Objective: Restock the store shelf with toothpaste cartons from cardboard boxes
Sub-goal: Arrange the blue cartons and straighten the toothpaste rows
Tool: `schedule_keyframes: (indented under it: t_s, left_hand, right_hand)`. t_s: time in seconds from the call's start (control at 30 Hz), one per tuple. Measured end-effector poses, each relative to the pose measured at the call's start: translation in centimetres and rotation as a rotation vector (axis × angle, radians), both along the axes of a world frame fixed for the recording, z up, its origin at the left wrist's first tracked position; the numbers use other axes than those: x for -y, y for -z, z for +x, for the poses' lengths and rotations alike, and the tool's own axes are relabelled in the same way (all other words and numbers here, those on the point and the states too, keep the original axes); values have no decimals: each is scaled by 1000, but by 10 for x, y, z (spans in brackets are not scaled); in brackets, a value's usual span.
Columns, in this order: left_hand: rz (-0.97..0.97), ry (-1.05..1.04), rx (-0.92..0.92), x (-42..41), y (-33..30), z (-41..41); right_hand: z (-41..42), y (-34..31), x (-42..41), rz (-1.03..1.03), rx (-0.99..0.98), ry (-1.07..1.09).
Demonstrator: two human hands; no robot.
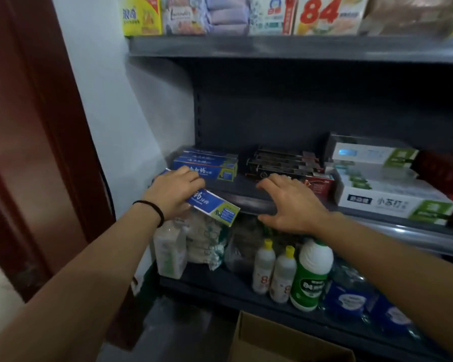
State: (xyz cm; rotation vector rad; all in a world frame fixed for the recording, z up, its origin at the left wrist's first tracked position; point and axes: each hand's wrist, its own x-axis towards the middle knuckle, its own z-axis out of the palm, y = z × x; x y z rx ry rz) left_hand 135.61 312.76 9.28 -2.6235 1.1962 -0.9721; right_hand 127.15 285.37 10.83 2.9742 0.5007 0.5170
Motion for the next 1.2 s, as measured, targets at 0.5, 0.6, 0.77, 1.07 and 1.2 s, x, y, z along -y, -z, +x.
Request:
schedule_keyframes:
  t_s: [0.5, 0.6, 0.77, 1.07, 1.2]
  left_hand:
    - [-185, -146, 147, 2, -18, 95]
    - [-187, -156, 150, 2, -11, 106]
    - [-184, -165, 130, 3, -1, 111]
    - [-186, -144, 136, -1, 6, 117]
    - [-166, -105, 99, -7, -2, 115]
  right_hand:
    - [124, -47, -36, 201, -123, -14]
    - [143, -46, -40, 237, -168, -11]
    - [166, -41, -48, 176, -243, 7]
    - [183, -39, -59, 166, -350, -41]
    - [182, -44, -56, 256, -351, -66]
